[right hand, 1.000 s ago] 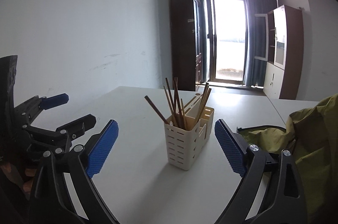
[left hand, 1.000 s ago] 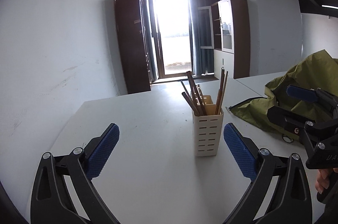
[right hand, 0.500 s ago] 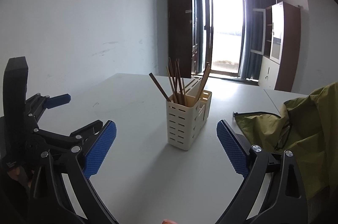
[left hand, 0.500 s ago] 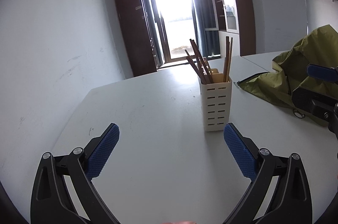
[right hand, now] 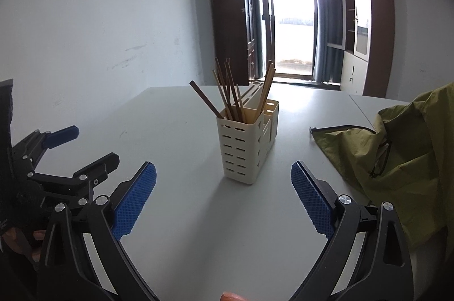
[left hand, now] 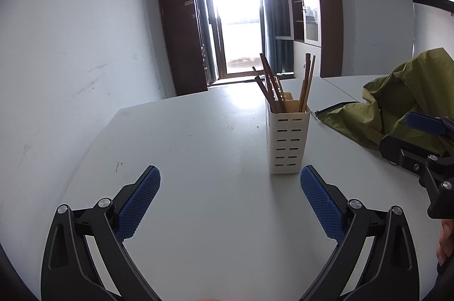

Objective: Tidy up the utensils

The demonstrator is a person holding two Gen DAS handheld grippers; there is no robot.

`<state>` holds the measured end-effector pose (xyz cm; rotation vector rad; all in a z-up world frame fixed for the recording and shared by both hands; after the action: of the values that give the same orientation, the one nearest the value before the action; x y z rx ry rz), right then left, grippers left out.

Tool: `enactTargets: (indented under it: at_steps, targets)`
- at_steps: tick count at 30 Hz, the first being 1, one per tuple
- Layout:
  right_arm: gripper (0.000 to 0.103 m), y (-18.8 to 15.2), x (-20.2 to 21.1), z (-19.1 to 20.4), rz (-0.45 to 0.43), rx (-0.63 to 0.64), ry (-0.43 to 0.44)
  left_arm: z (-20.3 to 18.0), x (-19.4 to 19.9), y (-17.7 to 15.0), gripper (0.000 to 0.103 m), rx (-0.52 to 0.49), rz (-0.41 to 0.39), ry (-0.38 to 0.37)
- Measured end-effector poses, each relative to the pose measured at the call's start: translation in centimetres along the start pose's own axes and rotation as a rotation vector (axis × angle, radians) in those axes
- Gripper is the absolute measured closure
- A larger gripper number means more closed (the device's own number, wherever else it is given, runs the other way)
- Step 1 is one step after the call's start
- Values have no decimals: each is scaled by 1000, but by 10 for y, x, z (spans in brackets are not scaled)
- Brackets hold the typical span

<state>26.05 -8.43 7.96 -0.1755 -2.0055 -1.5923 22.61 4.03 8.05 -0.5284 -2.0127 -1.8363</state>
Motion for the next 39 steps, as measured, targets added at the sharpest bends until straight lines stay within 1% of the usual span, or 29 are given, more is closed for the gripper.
enactTargets:
  at_steps: [3,9,17,24,39]
  targets:
    - [6,0,0,0,5,8,-7,-3,-1,-2,6,5,11,-23]
    - [6,-2,-4,2,11,15,3,-5,-6,-4,6,-2,15,-11]
    - [6,0,-3,5,11,20,0,-16,-8,-11,6,-24,33,-29]
    - [6,0,-2,0,7,8,4,-23,-9,-16,6,-39,31,-23]
    - [6,-2,-5,5,15,14,5,-30,-8,-18,6,-39,40,-29]
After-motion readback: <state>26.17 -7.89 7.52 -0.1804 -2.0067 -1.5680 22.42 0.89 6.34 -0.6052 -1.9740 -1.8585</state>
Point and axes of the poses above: each gripper's, at about its wrist camera, not at the fingertips, and x roughly against the way its jaws point, z to its left, y to its top, the point moved 9 cm from there along -x, roughly the way its jaws point, and after that the axes turned 13 degrees about x, right-handed, at the moved point
